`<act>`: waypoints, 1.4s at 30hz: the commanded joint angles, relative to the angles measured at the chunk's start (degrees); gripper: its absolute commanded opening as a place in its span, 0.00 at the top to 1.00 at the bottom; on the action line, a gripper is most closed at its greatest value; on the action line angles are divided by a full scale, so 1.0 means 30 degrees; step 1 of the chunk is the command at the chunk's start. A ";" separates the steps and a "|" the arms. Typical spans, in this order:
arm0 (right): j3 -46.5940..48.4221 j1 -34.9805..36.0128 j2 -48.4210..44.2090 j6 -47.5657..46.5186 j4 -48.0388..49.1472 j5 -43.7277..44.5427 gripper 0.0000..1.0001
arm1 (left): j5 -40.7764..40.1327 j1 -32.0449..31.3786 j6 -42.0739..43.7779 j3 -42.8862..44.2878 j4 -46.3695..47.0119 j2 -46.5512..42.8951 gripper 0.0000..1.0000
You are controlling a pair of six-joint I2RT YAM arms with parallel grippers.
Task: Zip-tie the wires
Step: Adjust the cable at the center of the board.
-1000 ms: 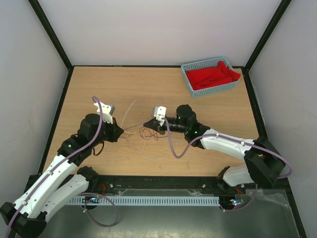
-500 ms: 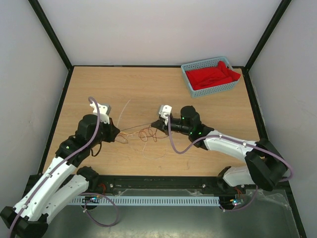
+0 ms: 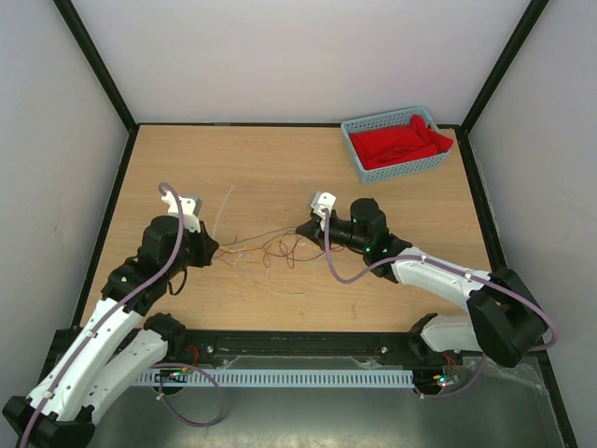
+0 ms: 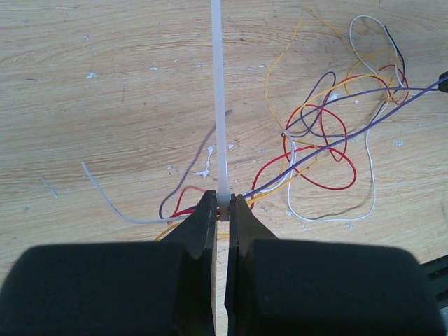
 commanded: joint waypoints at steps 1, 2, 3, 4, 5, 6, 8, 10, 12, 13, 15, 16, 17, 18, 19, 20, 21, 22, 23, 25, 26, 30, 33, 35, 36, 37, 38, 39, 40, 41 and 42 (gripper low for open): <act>0.0025 -0.0131 -0.0161 0.0279 0.0323 -0.1814 1.00 | -0.0211 0.0181 0.0114 0.0569 -0.0247 -0.0092 1.00; 0.0111 -0.0137 -0.0038 0.0279 0.0285 -0.2045 1.00 | -0.0181 0.0180 0.0111 0.0563 -0.0261 -0.0075 1.00; 0.0191 -0.0134 0.0036 0.0300 0.0237 -0.2282 0.96 | -0.0170 0.0187 0.0067 0.0562 -0.0255 -0.0069 1.00; 0.0227 -0.0138 0.0042 0.0296 0.0216 -0.2433 0.87 | -0.0176 0.0192 0.0032 0.0577 -0.0247 -0.0054 1.00; 0.0224 -0.0138 0.0002 0.0372 0.0239 -0.2543 0.76 | -0.0202 0.0207 -0.0002 0.0589 -0.0254 -0.0045 1.00; 0.0213 -0.0138 -0.0142 0.0455 0.0246 -0.2571 0.65 | -0.0220 0.0209 -0.0043 0.0606 -0.0233 -0.0043 1.00; 0.0041 -0.0138 -0.0556 0.0706 0.0570 -0.2551 0.53 | -0.0439 0.0202 -0.0338 0.0649 -0.0227 -0.0015 1.00; -0.0218 -0.0136 -0.1062 0.1367 0.1133 -0.2546 0.49 | -0.1005 0.0209 -0.1321 0.0665 -0.0210 -0.0041 1.00; -0.0749 -0.0090 -0.1700 0.2513 0.2258 -0.2560 0.46 | -0.1816 0.0191 -0.2607 0.0716 -0.0174 -0.0002 1.00; -0.1213 0.0000 -0.2028 0.3162 0.2970 -0.2332 0.45 | -0.2249 0.0188 -0.3155 0.0775 -0.0197 0.0013 1.00; -0.2380 0.0515 -0.2683 0.3993 0.5327 -0.1170 0.44 | -0.3075 0.0197 -0.4494 0.0888 -0.0134 0.0030 1.00; -0.2980 0.1020 -0.2917 0.4137 0.6291 -0.0353 0.43 | -0.3311 0.0189 -0.4893 0.1009 -0.0148 0.0120 1.00; -0.3535 0.1541 -0.3045 0.4207 0.7151 0.0872 0.42 | -0.3480 0.0196 -0.5221 0.1193 -0.0150 0.0266 1.00; -0.4069 0.2049 -0.3009 0.4292 0.8100 0.1613 0.41 | -0.3622 0.0189 -0.5547 0.1355 -0.0172 0.0435 1.00; -0.4539 0.2589 -0.2833 0.4321 0.9182 0.2335 0.41 | -0.3643 0.0181 -0.5804 0.1529 -0.0145 0.0639 1.00; -0.4989 0.3037 -0.2540 0.4358 1.0204 0.2968 0.40 | -0.3587 0.0180 -0.6023 0.1690 -0.0168 0.0848 1.00; -0.5258 0.3353 -0.2240 0.4524 1.1049 0.3365 0.40 | -0.3536 0.0180 -0.6285 0.1868 -0.0174 0.1060 1.00; -0.5475 0.3576 -0.1818 0.4786 1.1832 0.3583 0.40 | -0.3350 0.0180 -0.6464 0.1967 -0.0146 0.1212 1.00; -0.5590 0.3736 -0.1384 0.4980 1.2626 0.3570 0.40 | -0.3170 0.0180 -0.6582 0.2063 -0.0157 0.1366 1.00; -0.5693 0.4101 -0.0448 0.5341 1.3812 0.3290 0.40 | -0.2904 0.0180 -0.6790 0.2168 -0.0134 0.1567 1.00; -0.5709 0.4340 0.0010 0.5372 1.4342 0.3145 0.40 | -0.2894 0.0180 -0.6989 0.2191 -0.0155 0.1590 1.00; -0.5665 0.5660 0.1964 0.6220 1.6762 0.3289 0.43 | -0.3117 0.0180 -0.8405 0.2026 -0.0107 0.1394 1.00; -0.6093 0.6873 0.3714 0.7433 2.0281 0.4983 0.44 | -0.3267 0.0180 -1.0299 0.1879 -0.0122 0.1228 1.00; -0.6135 0.7922 0.5036 0.7408 2.2207 0.6524 0.44 | -0.3202 0.0180 -1.1552 0.1871 -0.0115 0.1218 1.00; -0.6031 0.8373 0.5713 0.7201 2.3067 0.6963 0.44 | -0.3100 0.0180 -1.2176 0.1846 -0.0124 0.1176 1.00; -0.5879 0.8880 0.6479 0.6977 2.4021 0.7497 0.44 | -0.2955 0.0180 -1.2756 0.1887 -0.0099 0.1146 1.00; -0.5611 0.9236 0.7245 0.6796 2.4700 0.7982 0.44 | -0.2805 0.0165 -1.3121 0.1936 -0.0081 0.1112 1.00; -0.5277 0.9504 0.8000 0.6747 2.5349 0.8079 0.44 | -0.2706 0.0152 -1.3445 0.2005 -0.0054 0.1053 1.00; -0.4968 0.9735 0.8702 0.6767 2.5727 0.8168 0.44 | -0.2624 0.0151 -1.3761 0.2072 -0.0065 0.0980 1.00; -0.4523 0.9951 0.9185 0.6616 2.5752 0.8159 0.44 | -0.2530 0.0151 -1.4078 0.2106 -0.0066 0.0872 1.00; -0.4156 1.0183 0.9760 0.6102 2.5774 0.8061 0.44 | -0.2441 0.0150 -1.4415 0.2110 -0.0033 0.0763 1.00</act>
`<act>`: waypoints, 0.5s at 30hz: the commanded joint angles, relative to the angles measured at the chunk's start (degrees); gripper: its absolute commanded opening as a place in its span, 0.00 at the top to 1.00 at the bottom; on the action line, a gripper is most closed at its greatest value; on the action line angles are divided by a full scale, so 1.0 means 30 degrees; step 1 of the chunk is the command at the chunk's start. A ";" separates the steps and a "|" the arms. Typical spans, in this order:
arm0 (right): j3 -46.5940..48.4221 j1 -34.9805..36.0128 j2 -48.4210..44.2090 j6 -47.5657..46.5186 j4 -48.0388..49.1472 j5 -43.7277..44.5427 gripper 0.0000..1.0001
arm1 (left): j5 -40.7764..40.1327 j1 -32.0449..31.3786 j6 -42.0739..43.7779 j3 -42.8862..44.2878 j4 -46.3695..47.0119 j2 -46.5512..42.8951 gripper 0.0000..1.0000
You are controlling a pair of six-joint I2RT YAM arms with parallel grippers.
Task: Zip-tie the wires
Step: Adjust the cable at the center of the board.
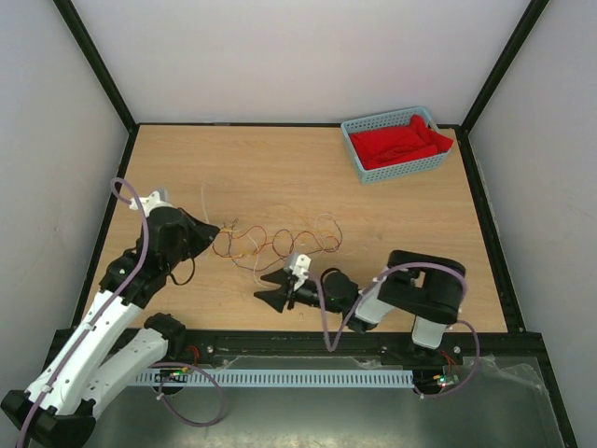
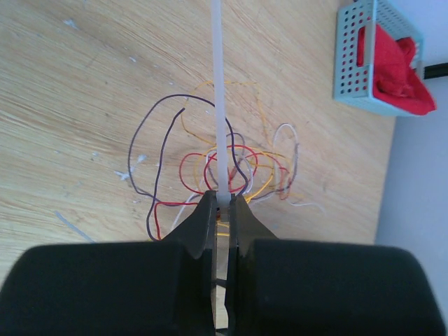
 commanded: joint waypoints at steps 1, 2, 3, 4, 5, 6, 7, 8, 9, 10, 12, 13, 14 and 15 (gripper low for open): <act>0.1687 0.1015 0.2014 -0.0794 0.6043 0.1189 0.44 | 0.0478 0.0063 -0.2590 0.0456 0.0306 -0.0613 1.00; 0.2032 0.1220 0.2298 -0.1148 0.6029 0.1184 0.44 | 0.0626 0.0045 -0.2975 0.0413 0.0299 -0.0763 1.00; 0.2332 0.1329 0.2586 -0.1335 0.6027 0.1081 0.45 | 0.0772 0.0050 -0.3346 0.0367 0.0339 -0.0865 1.00; 0.2640 0.1358 0.2904 -0.1341 0.6027 0.1002 0.45 | 0.0930 0.0039 -0.3773 0.0306 0.0352 -0.0999 1.00; 0.2920 0.1362 0.3255 -0.1323 0.6027 0.0985 0.45 | 0.1125 0.0038 -0.4255 0.0214 0.0382 -0.1096 1.00; 0.3223 0.1384 0.3599 -0.1357 0.6046 0.0943 0.46 | 0.1384 0.0034 -0.4806 0.0089 0.0444 -0.1215 1.00; 0.3498 0.1398 0.3902 -0.1453 0.6030 0.0941 0.46 | 0.1589 0.0034 -0.5189 -0.0007 0.0525 -0.1295 1.00; 0.3887 0.1432 0.4181 -0.1601 0.6035 0.0974 0.46 | 0.1731 0.0034 -0.5649 -0.0110 0.0608 -0.1420 1.00; 0.4101 0.1437 0.4433 -0.1714 0.6043 0.1029 0.46 | 0.1837 0.0034 -0.6035 -0.0211 0.0677 -0.1515 1.00; 0.4465 0.1448 0.4632 -0.1857 0.6029 0.1098 0.46 | 0.1891 0.0034 -0.6346 -0.0326 0.0763 -0.1604 1.00; 0.5032 0.1475 0.4958 -0.2071 0.6027 0.1412 0.45 | 0.1950 0.0034 -0.6951 -0.0548 0.0962 -0.1734 1.00; 0.5329 0.1475 0.5123 -0.2194 0.6027 0.1465 0.45 | 0.1956 0.0056 -0.7168 -0.0673 0.1081 -0.1796 1.00; 0.5622 0.1479 0.5268 -0.2224 0.6027 0.1484 0.45 | 0.1975 0.0022 -0.7327 -0.0747 0.1172 -0.1837 1.00; 0.5908 0.1479 0.5433 -0.2202 0.6027 0.1510 0.45 | 0.2014 0.0010 -0.7383 -0.0793 0.1283 -0.1805 1.00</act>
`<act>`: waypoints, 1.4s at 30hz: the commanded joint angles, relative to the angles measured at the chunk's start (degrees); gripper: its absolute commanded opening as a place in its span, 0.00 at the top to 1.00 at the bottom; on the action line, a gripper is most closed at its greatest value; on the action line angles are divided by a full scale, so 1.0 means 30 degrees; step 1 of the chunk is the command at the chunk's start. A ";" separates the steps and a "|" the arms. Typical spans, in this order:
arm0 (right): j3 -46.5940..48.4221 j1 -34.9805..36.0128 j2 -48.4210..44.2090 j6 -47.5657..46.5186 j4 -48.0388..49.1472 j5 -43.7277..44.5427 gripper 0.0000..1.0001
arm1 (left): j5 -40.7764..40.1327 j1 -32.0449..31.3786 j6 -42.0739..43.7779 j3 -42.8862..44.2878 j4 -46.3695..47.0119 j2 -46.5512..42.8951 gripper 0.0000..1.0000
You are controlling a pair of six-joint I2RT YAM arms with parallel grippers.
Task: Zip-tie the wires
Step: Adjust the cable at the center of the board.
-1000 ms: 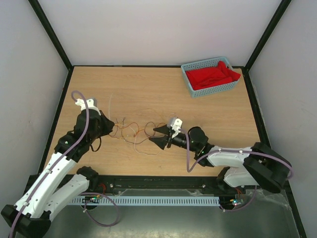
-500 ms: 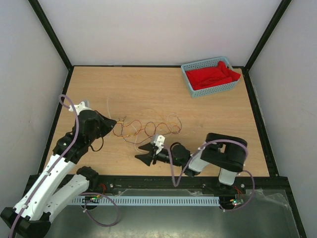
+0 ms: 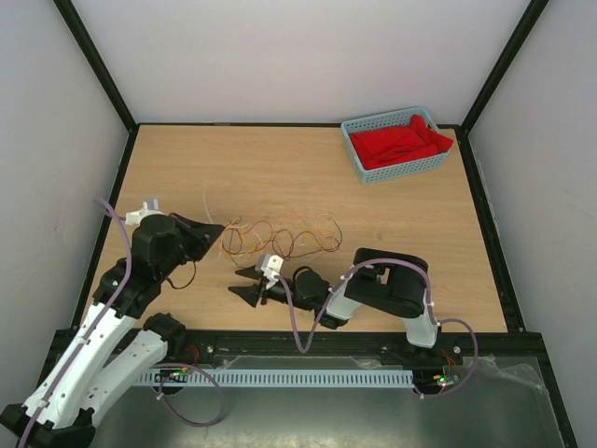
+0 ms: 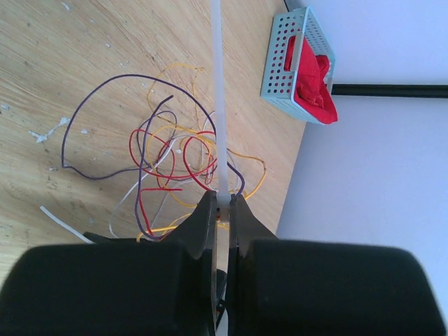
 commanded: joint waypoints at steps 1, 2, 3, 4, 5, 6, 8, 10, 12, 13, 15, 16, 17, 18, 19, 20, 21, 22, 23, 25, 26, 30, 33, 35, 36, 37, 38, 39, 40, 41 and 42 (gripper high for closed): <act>0.1391 0.0182 0.0678 -0.0422 0.5528 0.0487 0.45 | 0.0409 0.0005 -0.1467 -0.0387 0.0925 -0.0180 1.00; 0.1709 0.0179 0.0860 -0.0381 0.5506 0.0628 0.44 | 0.0469 0.0005 -0.1510 -0.0376 0.1016 -0.0153 1.00; 0.1954 0.0182 0.1118 -0.0428 0.5525 0.0822 0.44 | 0.0524 -0.0003 -0.1512 -0.0407 0.1111 -0.0113 1.00; 0.2237 0.0168 0.1296 -0.0485 0.5513 0.1055 0.43 | 0.0571 -0.0022 -0.1530 -0.0400 0.1156 -0.0130 1.00; 0.2489 0.0169 0.1475 -0.0594 0.5504 0.1215 0.42 | 0.0614 -0.0046 -0.1610 -0.0440 0.1246 -0.0088 1.00; 0.2729 0.0177 0.1619 -0.0711 0.5503 0.1430 0.40 | 0.0623 -0.0068 -0.1744 -0.0492 0.1338 -0.0108 1.00; 0.3105 0.0156 0.1889 -0.0776 0.5525 0.2086 0.38 | 0.0577 -0.0080 -0.1992 -0.0727 0.1576 -0.0204 1.00; 0.3337 0.0126 0.2056 -0.0772 0.5516 0.2807 0.37 | 0.0539 -0.0109 -0.2131 -0.0969 0.1879 -0.0336 1.00; 0.3513 0.0130 0.2098 -0.0787 0.5518 0.3561 0.36 | 0.0527 -0.0113 -0.2265 -0.1208 0.2249 -0.0501 1.00; 0.3549 0.0146 0.2099 -0.0727 0.5512 0.4026 0.36 | 0.0495 -0.0113 -0.2317 -0.1310 0.2364 -0.0559 1.00; 0.3624 0.0140 0.2072 -0.0841 0.5507 0.4681 0.35 | 0.0424 -0.0113 -0.2477 -0.1543 0.2624 -0.0706 1.00; 0.3706 0.0151 0.2067 -0.0902 0.5507 0.4895 0.35 | 0.0383 -0.0113 -0.2515 -0.1645 0.2781 -0.0738 1.00; 0.3789 0.0134 0.2044 -0.1013 0.5503 0.5024 0.35 | 0.0360 -0.0113 -0.2615 -0.1764 0.2877 -0.0754 1.00; 0.3884 0.0143 0.2041 -0.1074 0.5506 0.5147 0.34 | 0.0357 -0.0109 -0.2730 -0.1881 0.3036 -0.0733 1.00; 0.3972 0.0130 0.2045 -0.1107 0.5510 0.5136 0.34 | 0.0330 -0.0112 -0.2779 -0.1958 0.3144 -0.0731 1.00; 0.4042 0.0146 0.2041 -0.1123 0.5503 0.5029 0.34 | 0.0283 -0.0113 -0.2787 -0.2011 0.3161 -0.0665 1.00; 0.4113 0.0148 0.2001 -0.1084 0.5521 0.4840 0.34 | 0.0256 -0.0113 -0.2766 -0.2014 0.3185 -0.0605 1.00; 0.4131 0.0152 0.1952 -0.1068 0.5505 0.4681 0.34 | 0.0263 -0.0098 -0.2742 -0.2030 0.3180 -0.0557 1.00; 0.4179 0.0146 0.1902 -0.1041 0.5503 0.4702 0.33 | 0.0275 -0.0111 -0.2717 -0.2031 0.3176 -0.0504 1.00; 0.4264 0.0151 0.1840 -0.1168 0.5503 0.5069 0.33 | 0.0291 -0.0164 -0.2696 -0.2057 0.3195 -0.0474 1.00; 0.4328 0.0138 0.1811 -0.1181 0.5510 0.5211 0.32 | 0.0238 -0.0174 -0.2700 -0.2064 0.3196 -0.0460 1.00; 0.4445 0.0117 0.1623 -0.1114 0.5508 0.4703 0.32 | -0.0109 -0.0302 -0.2665 -0.2218 0.3169 -0.0514 1.00; 0.4430 0.0113 0.1460 -0.0908 0.5525 0.4510 0.32 | -0.0190 -0.0313 -0.2670 -0.2275 0.3210 -0.0523 1.00; 0.4459 0.0094 0.1377 -0.0787 0.5507 0.4582 0.32 | -0.0202 -0.0346 -0.2671 -0.2295 0.3213 -0.0503 1.00; 0.4491 0.0120 0.1313 -0.0687 0.5507 0.4564 0.32 | -0.0201 -0.0365 -0.2693 -0.2321 0.3212 -0.0519 1.00; 0.4568 0.0098 0.1294 -0.0660 0.5507 0.4463 0.32 | -0.0189 -0.0364 -0.2736 -0.2372 0.3215 -0.0536 1.00; 0.4607 0.0098 0.1263 -0.0594 0.5503 0.4428 0.33 | -0.0199 -0.0353 -0.2771 -0.2367 0.3244 -0.0538 1.00; 0.4660 0.0106 0.1215 -0.0520 0.5506 0.4490 0.33 | -0.0189 -0.0402 -0.2761 -0.2407 0.3232 -0.0548 1.00; 0.4703 0.0118 0.1180 -0.0503 0.5521 0.4516 0.34 | -0.0195 -0.0413 -0.2737 -0.2412 0.3241 -0.0550 1.00; 0.4760 0.0101 0.1164 -0.0509 0.5520 0.4607 0.35 | -0.0222 -0.0432 -0.2775 -0.2438 0.3239 -0.0576 1.00; 0.4818 0.0113 0.1181 -0.0480 0.5530 0.4662 0.35 | -0.0225 -0.0427 -0.2799 -0.2445 0.3242 -0.0605 1.00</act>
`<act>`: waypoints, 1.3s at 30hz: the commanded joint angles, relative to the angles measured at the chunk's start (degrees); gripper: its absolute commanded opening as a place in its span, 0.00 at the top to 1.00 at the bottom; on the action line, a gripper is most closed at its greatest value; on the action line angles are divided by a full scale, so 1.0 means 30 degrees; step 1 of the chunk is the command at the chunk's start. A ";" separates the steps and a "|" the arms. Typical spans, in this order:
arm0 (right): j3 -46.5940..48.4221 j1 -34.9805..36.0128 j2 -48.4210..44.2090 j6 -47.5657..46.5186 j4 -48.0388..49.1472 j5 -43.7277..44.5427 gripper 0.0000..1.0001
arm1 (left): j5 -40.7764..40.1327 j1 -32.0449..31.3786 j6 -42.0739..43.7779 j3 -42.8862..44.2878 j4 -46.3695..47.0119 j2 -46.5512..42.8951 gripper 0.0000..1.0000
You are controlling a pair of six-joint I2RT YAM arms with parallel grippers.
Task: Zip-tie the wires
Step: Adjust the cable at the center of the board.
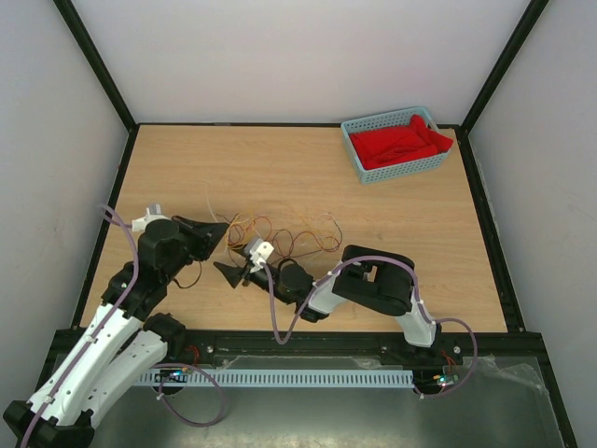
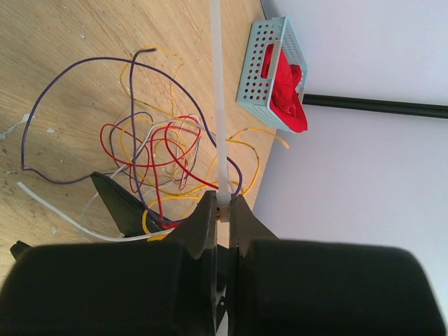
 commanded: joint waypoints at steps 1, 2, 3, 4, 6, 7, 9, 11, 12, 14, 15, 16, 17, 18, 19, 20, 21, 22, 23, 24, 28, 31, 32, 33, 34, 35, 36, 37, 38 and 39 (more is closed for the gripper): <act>0.0738 0.0097 -0.0730 0.0380 0.5475 0.0134 0.36 | -0.0222 -0.0128 -0.0164 -0.0333 0.0456 -0.0201 1.00; 0.0810 0.0106 -0.0732 0.0405 0.5472 0.0163 0.37 | -0.0226 -0.0149 -0.0205 -0.0384 0.0446 -0.0193 1.00; 0.0863 0.0110 -0.0732 0.0498 0.5475 0.0286 0.37 | -0.0267 -0.0192 -0.0284 -0.0438 0.0463 -0.0229 1.00; 0.0921 0.0096 -0.0707 0.0596 0.5461 0.0340 0.37 | -0.0265 -0.0223 -0.0392 -0.0514 0.0480 -0.0237 1.00; 0.0983 0.0096 -0.0703 0.0692 0.5470 0.0345 0.39 | -0.0357 -0.0339 -0.0593 -0.0695 0.0515 -0.0276 1.00; 0.1005 0.0098 -0.0681 0.0719 0.5464 0.0395 0.40 | -0.0415 -0.0373 -0.0647 -0.0773 0.0556 -0.0283 1.00; 0.1111 0.0123 -0.0580 0.0710 0.5484 0.0516 0.42 | -0.0495 -0.0378 -0.0656 -0.0801 0.0546 -0.0315 1.00; 0.1132 0.0108 -0.0507 0.0649 0.5463 0.0743 0.47 | -0.0595 -0.0378 -0.0594 -0.0761 0.0563 -0.0368 1.00; 0.1119 0.0107 -0.0473 0.0596 0.5470 0.0781 0.51 | -0.0654 -0.0371 -0.0537 -0.0741 0.0566 -0.0397 1.00; 0.1068 0.0099 -0.0396 0.0557 0.5465 0.0834 0.63 | -0.0750 -0.0378 -0.0453 -0.0668 0.0546 -0.0439 1.00; 0.1012 0.0111 -0.0361 0.0600 0.5471 0.0866 0.68 | -0.0816 -0.0378 -0.0391 -0.0653 0.0549 -0.0468 1.00; 0.0939 0.0122 -0.0327 0.0634 0.5475 0.0884 0.73 | -0.0879 -0.0378 -0.0329 -0.0618 0.0524 -0.0479 1.00; 0.0853 0.0109 -0.0286 0.0627 0.5472 0.0850 0.78 | -0.0935 -0.0378 -0.0259 -0.0573 0.0539 -0.0499 1.00; 0.0740 0.0100 -0.0292 0.0641 0.5483 0.0743 0.83 | -0.0993 -0.0378 -0.0155 -0.0505 0.0530 -0.0479 1.00; 0.0638 0.0102 -0.0318 0.0650 0.5466 0.0591 0.88 | -0.1066 -0.0363 -0.0010 -0.0416 0.0507 -0.0473 1.00; 0.0497 0.0143 -0.0362 0.0629 0.5478 0.0348 0.92 | -0.1137 -0.0377 0.0195 -0.0288 0.0462 -0.0438 1.00; 0.0307 0.0133 -0.0415 0.0601 0.5462 0.0146 0.97 | -0.1201 -0.0378 0.0547 -0.0103 0.0422 -0.0354 1.00; 0.0089 0.0150 -0.0484 0.0609 0.5474 -0.0077 1.00 | -0.1260 -0.0378 0.0832 0.0110 0.0383 -0.0253 1.00; -0.0139 0.0142 -0.0544 0.0650 0.5475 -0.0243 1.00 | -0.1312 -0.0378 0.1051 0.0313 0.0320 -0.0152 1.00; -0.0388 0.0163 -0.0599 0.0732 0.5468 -0.0364 1.00 | -0.1340 -0.0378 0.1232 0.0462 0.0330 -0.0029 1.00; -0.1352 0.0221 -0.0688 0.0906 0.5459 -0.0884 1.00 | -0.1388 -0.0354 0.1814 0.1006 0.0326 0.0421 1.00; -0.1954 0.0277 -0.0659 0.1097 0.5463 -0.0962 1.00 | -0.1376 -0.0377 0.2104 0.1239 0.0335 0.0591 1.00; -0.2046 0.0293 -0.0646 0.1110 0.5467 -0.1025 1.00 | -0.1370 -0.0363 0.2133 0.1281 0.0318 0.0624 1.00; -0.2164 0.0284 -0.0645 0.1112 0.5475 -0.1011 1.00 | -0.1359 -0.0376 0.2180 0.1276 0.0312 0.0639 1.00; -0.2193 0.0276 -0.0666 0.1097 0.5461 -0.0987 1.00 | -0.1357 -0.0378 0.2223 0.1310 0.0318 0.0681 1.00; -0.2215 0.0274 -0.0687 0.1084 0.5459 -0.0885 1.00 | -0.1306 -0.0378 0.2254 0.1327 0.0312 0.0712 1.00; -0.2192 0.0291 -0.0716 0.1046 0.5463 -0.0847 1.00 | -0.1288 -0.0374 0.2335 0.1347 0.0311 0.0741 1.00; -0.2146 0.0284 -0.0745 0.1005 0.5467 -0.0868 1.00 | -0.1268 -0.0378 0.2447 0.1361 0.0329 0.0778 1.00; -0.2111 0.0297 -0.0800 0.1040 0.5460 -0.0929 1.00 | -0.1254 -0.0378 0.2531 0.1384 0.0321 0.0812 1.00; -0.2124 0.0292 -0.0854 0.1074 0.5470 -0.0981 1.00 | -0.1234 -0.0378 0.2677 0.1424 0.0312 0.0871 1.00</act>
